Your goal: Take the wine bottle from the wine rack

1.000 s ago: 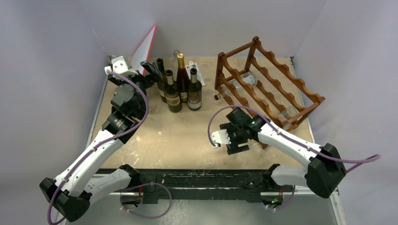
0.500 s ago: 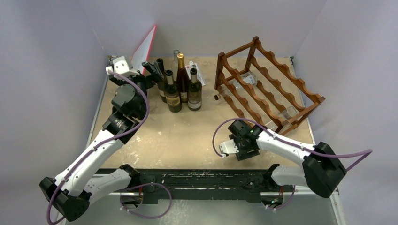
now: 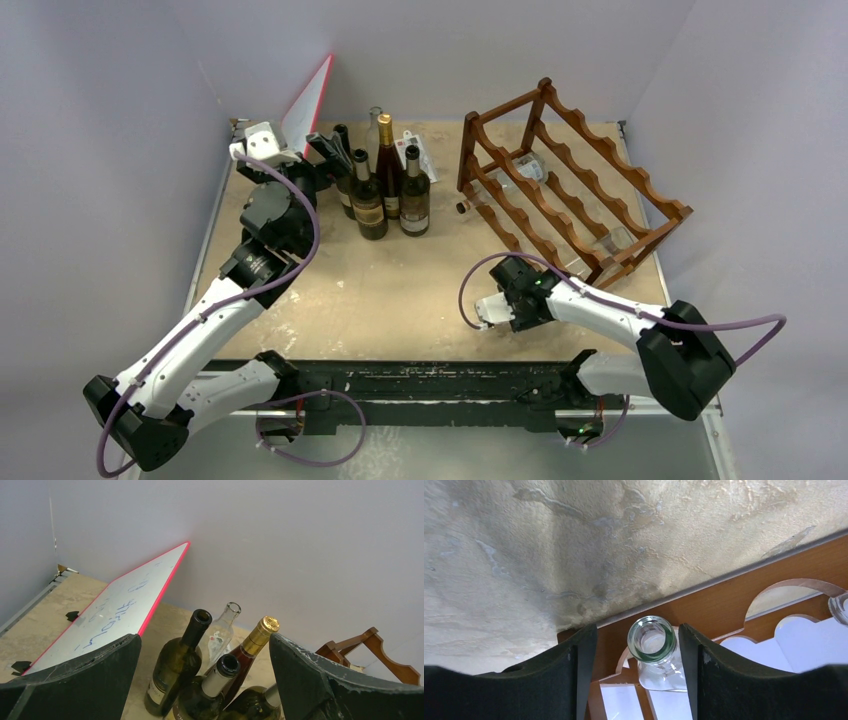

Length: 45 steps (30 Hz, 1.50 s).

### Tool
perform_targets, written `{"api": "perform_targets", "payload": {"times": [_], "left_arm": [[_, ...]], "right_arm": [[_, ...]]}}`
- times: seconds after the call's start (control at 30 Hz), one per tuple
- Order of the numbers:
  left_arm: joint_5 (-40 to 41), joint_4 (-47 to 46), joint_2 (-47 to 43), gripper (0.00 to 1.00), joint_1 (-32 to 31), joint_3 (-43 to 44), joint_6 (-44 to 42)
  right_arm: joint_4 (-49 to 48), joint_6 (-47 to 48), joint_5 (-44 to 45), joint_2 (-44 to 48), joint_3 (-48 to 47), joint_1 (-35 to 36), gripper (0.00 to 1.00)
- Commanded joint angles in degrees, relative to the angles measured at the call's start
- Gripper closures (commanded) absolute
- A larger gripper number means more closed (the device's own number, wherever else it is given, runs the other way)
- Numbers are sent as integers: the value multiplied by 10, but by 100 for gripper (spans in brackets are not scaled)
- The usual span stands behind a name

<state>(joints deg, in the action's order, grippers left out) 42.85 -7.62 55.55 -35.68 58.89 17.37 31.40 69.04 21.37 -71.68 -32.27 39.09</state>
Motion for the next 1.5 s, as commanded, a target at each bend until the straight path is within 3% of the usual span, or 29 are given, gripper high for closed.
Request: {"api": "perform_targets", "payload": {"times": [0.0, 0.33, 0.77, 0.93, 1.47], "left_arm": [[6, -12, -6, 0, -5, 18, -8], [8, -13, -6, 0, -8, 18, -10], [10, -14, -5, 0, -8, 18, -13], [11, -14, -4, 0, -7, 17, -14], [4, -10, -1, 0, -7, 21, -11]], "right_arm": [[-29, 33, 24, 11, 18, -9, 40], [-37, 54, 11, 10, 16, -11, 68], [-38, 51, -14, 21, -5, 0, 95], [-33, 49, -55, 57, -1, 15, 100], [20, 62, -132, 183, 19, 55, 100]]}}
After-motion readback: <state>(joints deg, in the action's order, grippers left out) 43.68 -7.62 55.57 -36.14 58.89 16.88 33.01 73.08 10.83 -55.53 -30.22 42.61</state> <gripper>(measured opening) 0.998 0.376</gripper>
